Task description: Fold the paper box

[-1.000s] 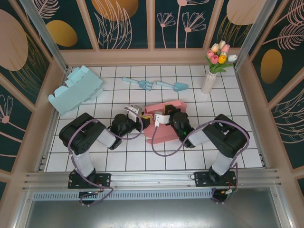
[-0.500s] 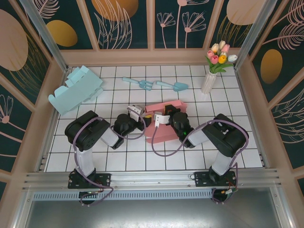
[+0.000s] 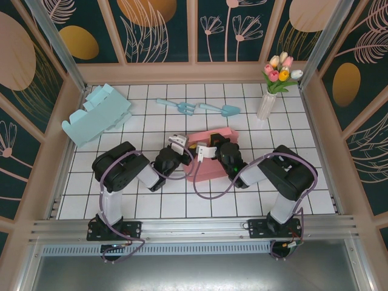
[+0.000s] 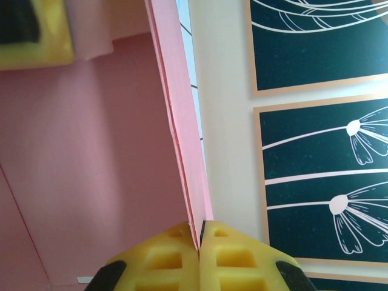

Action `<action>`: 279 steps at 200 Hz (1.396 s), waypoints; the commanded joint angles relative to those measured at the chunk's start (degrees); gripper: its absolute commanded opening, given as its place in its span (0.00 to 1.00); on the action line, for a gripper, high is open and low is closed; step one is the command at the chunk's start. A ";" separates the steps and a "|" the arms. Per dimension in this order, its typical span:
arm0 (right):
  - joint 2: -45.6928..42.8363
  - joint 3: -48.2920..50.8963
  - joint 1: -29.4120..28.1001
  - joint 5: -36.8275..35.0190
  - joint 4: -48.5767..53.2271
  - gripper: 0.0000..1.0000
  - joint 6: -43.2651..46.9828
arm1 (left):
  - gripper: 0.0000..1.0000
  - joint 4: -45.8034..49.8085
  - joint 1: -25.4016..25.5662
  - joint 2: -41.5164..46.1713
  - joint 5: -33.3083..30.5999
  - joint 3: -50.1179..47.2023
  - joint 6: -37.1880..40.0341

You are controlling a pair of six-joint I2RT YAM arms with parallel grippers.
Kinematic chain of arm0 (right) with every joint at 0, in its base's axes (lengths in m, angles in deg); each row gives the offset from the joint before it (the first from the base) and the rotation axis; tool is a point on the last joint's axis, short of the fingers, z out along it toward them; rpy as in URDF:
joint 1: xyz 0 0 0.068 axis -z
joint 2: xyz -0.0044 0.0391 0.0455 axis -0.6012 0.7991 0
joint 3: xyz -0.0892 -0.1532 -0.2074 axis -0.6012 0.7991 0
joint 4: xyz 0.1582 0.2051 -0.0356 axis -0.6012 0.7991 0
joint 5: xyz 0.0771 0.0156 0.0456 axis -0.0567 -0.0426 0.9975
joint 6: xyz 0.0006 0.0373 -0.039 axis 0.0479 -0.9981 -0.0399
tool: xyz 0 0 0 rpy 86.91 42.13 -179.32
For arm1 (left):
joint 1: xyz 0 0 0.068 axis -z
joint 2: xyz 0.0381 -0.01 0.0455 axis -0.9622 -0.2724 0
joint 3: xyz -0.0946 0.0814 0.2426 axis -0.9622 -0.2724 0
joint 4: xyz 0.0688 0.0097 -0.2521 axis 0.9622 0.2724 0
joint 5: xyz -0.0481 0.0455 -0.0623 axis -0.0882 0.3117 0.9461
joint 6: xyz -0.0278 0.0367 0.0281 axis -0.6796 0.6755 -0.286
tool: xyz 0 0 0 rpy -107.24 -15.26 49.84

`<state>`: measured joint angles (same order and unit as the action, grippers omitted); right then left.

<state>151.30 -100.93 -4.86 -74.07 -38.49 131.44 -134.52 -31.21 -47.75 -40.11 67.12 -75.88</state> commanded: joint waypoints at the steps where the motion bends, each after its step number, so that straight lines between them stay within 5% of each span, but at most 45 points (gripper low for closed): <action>1: 2.41 2.26 -0.01 2.64 15.20 0.00 -2.68 | 0.55 -2.84 0.37 -2.02 -6.90 1.63 -1.60; 37: 2.47 1.64 0.08 1.54 15.66 0.00 -3.51 | 0.44 -0.78 2.03 -3.21 -17.29 3.52 -2.38; 69: 2.60 1.05 0.34 0.47 16.08 0.00 -4.44 | 0.20 7.53 2.08 -2.48 -29.34 5.70 -6.84; 84: 2.76 0.76 0.54 -0.16 16.16 0.00 -4.95 | 0.00 12.99 2.11 -2.03 -34.99 7.27 -9.53; 145: 2.64 0.10 1.12 -1.34 16.35 0.00 -6.50 | 0.00 24.20 2.01 -3.29 -48.41 11.75 -12.85; 187: 2.65 -0.30 1.37 -0.91 17.07 0.00 -7.67 | 0.02 23.79 1.95 -2.51 -40.71 11.98 -11.67; 214: 2.36 -0.16 1.58 -1.27 17.02 0.00 -8.24 | 0.02 30.12 1.60 -3.38 -50.27 15.07 -12.05; 279: 2.39 -0.71 2.10 -1.33 18.10 0.00 -9.45 | 0.18 35.69 -1.78 -4.13 -52.78 14.50 -15.74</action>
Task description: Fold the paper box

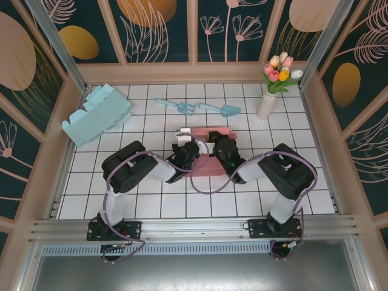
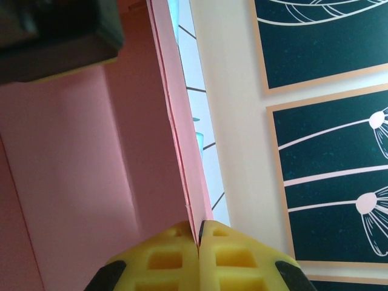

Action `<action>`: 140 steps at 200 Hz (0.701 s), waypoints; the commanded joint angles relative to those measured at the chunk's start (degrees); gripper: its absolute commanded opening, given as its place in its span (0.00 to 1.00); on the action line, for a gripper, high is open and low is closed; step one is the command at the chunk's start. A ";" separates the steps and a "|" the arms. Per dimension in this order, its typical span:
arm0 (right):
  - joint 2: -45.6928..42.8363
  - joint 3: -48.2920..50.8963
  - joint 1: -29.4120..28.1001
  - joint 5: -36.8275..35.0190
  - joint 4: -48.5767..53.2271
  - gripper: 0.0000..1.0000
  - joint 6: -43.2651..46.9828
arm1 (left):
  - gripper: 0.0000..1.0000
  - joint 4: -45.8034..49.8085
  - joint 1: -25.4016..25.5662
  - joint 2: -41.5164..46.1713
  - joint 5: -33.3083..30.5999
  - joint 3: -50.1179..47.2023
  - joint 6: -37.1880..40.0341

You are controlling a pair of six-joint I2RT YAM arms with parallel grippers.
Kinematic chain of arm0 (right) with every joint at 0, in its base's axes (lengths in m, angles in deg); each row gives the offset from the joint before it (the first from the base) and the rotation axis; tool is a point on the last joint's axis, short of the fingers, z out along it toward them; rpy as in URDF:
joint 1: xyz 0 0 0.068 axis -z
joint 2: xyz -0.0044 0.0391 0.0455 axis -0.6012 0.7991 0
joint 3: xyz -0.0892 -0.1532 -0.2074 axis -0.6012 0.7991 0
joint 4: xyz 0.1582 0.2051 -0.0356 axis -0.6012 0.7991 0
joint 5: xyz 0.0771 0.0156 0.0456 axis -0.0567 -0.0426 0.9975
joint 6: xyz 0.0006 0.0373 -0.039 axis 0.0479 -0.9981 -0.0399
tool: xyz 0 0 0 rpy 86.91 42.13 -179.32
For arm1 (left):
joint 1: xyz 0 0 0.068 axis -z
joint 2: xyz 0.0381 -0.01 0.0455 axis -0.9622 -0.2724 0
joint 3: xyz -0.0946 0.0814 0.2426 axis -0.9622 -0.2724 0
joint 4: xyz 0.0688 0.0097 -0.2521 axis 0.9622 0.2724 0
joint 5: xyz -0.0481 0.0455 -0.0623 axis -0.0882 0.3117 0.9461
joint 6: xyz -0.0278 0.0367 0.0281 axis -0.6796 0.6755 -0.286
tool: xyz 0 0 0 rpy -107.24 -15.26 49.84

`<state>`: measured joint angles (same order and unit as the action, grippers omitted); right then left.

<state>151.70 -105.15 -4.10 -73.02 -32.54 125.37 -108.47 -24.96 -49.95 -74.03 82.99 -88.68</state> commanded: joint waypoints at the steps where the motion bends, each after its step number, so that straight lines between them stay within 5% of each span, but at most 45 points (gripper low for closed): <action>1: 1.97 3.49 1.38 -2.43 12.16 0.00 -3.40 | 0.18 9.67 -8.07 -1.92 -18.91 -1.38 -3.03; 44: 1.48 3.38 1.73 -2.01 12.58 0.00 -4.43 | 0.31 8.99 -9.37 -1.53 -16.93 -2.91 -3.31; 104: 0.39 2.87 2.21 0.78 15.40 0.00 -6.86 | 0.57 -9.79 -9.58 1.45 9.94 -10.90 9.14; 140: 0.03 1.83 2.43 2.12 18.33 0.00 -8.34 | 0.62 -19.54 -10.66 4.00 18.29 -18.35 12.08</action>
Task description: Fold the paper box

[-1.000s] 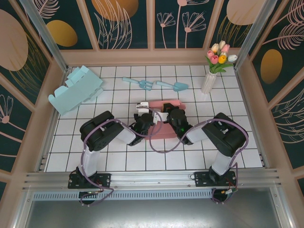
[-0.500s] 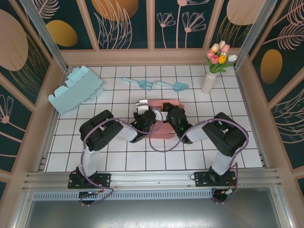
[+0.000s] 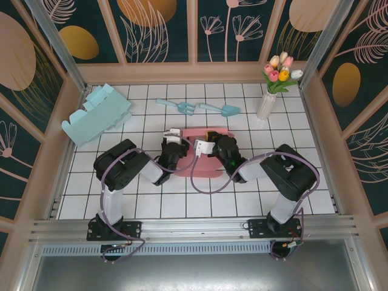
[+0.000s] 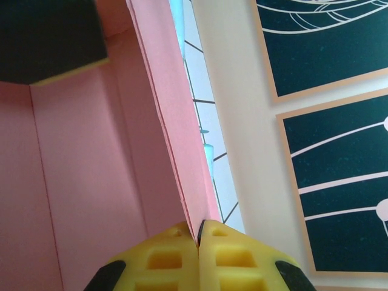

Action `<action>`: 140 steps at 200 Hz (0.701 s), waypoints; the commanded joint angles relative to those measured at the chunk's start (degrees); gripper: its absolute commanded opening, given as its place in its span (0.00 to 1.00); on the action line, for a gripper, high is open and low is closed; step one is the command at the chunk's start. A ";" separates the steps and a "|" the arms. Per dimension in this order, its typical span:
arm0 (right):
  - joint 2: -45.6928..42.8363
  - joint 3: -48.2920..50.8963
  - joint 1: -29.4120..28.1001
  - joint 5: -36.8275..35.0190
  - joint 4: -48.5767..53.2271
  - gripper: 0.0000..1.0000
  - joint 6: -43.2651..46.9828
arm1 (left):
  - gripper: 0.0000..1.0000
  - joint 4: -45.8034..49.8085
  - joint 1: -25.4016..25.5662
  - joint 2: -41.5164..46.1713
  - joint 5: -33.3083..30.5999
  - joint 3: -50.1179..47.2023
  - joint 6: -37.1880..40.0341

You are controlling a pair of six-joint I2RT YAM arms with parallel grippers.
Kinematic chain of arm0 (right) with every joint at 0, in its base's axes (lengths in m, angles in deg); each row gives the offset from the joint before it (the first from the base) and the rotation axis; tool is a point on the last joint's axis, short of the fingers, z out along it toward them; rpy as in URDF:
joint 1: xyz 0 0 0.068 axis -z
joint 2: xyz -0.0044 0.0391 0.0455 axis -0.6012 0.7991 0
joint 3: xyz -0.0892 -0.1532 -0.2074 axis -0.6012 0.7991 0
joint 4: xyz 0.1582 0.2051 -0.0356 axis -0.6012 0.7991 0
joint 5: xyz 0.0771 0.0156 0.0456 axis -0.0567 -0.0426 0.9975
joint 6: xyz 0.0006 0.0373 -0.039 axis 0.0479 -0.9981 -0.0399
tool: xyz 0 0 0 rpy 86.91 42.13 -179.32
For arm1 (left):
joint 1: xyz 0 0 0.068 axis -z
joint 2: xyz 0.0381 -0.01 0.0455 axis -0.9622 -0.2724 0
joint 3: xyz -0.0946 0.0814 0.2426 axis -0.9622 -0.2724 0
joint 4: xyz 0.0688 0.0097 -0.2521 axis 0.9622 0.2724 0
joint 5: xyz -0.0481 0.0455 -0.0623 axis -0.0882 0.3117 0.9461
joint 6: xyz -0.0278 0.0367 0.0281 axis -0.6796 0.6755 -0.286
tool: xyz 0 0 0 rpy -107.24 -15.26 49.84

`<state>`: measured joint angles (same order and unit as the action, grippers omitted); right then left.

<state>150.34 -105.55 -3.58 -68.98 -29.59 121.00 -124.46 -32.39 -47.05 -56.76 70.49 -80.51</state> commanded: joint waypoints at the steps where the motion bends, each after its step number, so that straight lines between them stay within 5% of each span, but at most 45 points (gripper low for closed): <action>1: 1.42 2.21 1.89 -1.89 15.42 0.00 -4.04 | 0.62 -3.82 -3.22 1.16 1.21 -5.97 3.91; 48: 2.01 1.19 1.78 -1.86 16.88 0.00 -4.78 | 0.66 -20.81 -3.24 4.37 9.31 -17.36 2.53; 140: 2.79 0.00 0.72 -2.23 18.84 0.00 -5.11 | 0.65 -22.81 -0.86 1.81 11.92 -13.28 0.92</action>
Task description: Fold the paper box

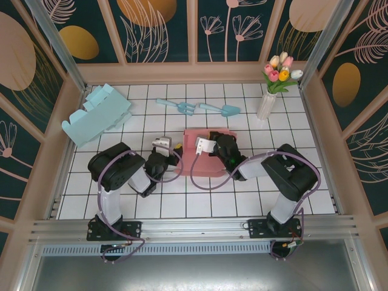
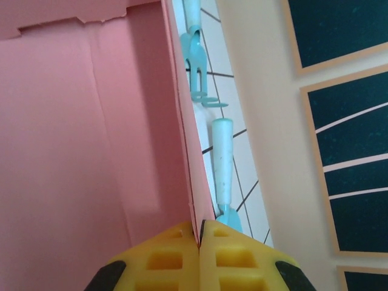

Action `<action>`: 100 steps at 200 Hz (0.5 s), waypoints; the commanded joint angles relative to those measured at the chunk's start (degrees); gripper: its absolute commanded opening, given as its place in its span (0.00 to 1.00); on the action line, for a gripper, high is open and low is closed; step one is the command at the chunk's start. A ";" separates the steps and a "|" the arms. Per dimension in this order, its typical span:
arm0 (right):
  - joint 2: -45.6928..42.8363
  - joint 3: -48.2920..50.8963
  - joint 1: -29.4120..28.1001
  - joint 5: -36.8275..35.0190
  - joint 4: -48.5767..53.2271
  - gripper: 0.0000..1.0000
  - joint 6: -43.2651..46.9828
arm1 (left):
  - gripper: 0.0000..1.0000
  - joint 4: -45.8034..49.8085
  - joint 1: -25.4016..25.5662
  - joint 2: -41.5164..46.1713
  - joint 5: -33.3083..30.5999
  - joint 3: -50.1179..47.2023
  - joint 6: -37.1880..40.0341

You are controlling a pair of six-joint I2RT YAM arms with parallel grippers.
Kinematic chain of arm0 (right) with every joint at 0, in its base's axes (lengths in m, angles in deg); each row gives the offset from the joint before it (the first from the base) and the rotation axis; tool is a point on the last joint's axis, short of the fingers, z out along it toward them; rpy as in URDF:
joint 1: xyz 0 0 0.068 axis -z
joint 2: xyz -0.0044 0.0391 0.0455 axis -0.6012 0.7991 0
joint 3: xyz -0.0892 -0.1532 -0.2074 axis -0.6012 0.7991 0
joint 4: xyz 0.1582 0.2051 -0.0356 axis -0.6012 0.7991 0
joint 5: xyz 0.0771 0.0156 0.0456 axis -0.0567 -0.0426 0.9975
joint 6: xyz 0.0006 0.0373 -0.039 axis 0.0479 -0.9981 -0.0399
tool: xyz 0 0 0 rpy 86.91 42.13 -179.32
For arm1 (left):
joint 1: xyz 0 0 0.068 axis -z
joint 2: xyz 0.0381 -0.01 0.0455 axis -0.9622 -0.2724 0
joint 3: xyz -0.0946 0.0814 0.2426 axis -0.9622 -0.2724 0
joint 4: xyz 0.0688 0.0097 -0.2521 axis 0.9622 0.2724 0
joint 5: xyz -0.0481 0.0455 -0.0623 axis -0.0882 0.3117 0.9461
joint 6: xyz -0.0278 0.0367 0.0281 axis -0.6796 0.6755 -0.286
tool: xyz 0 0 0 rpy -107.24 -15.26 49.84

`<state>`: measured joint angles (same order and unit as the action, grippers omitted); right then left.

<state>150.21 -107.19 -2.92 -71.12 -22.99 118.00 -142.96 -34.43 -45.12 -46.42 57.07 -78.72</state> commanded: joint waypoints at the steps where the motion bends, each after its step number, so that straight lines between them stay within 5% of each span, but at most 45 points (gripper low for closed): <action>1: 2.96 1.64 0.06 -0.08 12.21 0.00 -2.12 | 0.65 -4.41 1.22 -0.10 1.68 0.08 -0.83; 100: 1.62 5.00 -2.91 -6.77 -0.51 0.00 3.11 | 0.61 -4.28 1.95 6.35 -0.99 -4.19 -1.41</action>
<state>150.56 -104.43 -4.65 -75.19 -23.89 118.87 -145.82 -32.81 -40.49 -46.14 54.82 -80.40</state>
